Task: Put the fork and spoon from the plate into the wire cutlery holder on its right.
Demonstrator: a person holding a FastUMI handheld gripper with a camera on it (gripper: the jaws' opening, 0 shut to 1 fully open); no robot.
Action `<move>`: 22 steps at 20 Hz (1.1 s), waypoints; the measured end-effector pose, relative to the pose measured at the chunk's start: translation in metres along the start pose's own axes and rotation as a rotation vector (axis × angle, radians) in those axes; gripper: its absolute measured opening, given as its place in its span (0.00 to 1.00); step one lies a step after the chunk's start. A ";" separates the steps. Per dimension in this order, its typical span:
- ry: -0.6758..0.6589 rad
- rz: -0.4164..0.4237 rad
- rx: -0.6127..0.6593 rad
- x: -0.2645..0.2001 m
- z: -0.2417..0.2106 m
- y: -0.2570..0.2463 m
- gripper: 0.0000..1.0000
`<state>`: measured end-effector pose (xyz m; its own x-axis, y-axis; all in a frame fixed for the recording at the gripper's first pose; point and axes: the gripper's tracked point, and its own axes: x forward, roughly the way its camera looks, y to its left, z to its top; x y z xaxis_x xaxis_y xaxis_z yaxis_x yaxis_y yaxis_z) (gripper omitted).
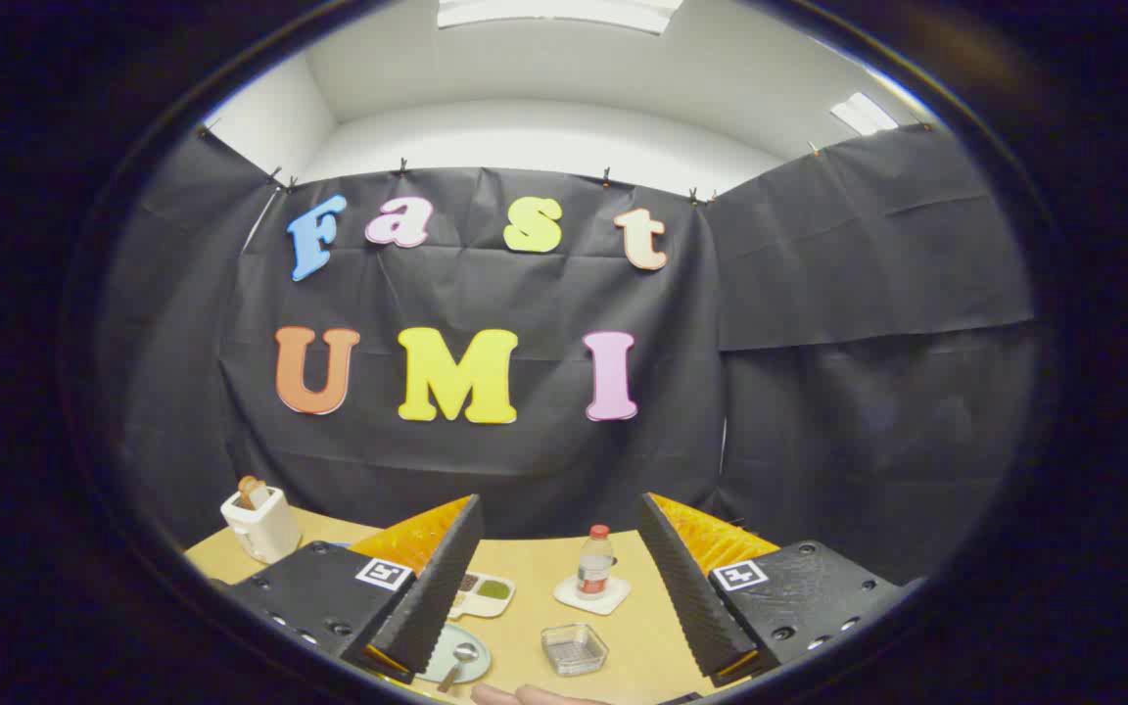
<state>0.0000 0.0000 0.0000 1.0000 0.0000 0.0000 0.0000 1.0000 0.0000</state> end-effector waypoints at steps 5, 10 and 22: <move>-0.018 0.032 -0.016 -0.006 0.017 0.038 0.95; -0.015 0.071 -0.057 -0.006 0.017 0.062 0.95; 0.363 0.118 -0.120 0.014 -0.142 0.067 0.96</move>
<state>0.0139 0.0668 -0.1415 0.9282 0.0936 -0.3602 -0.1367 0.9860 -0.0960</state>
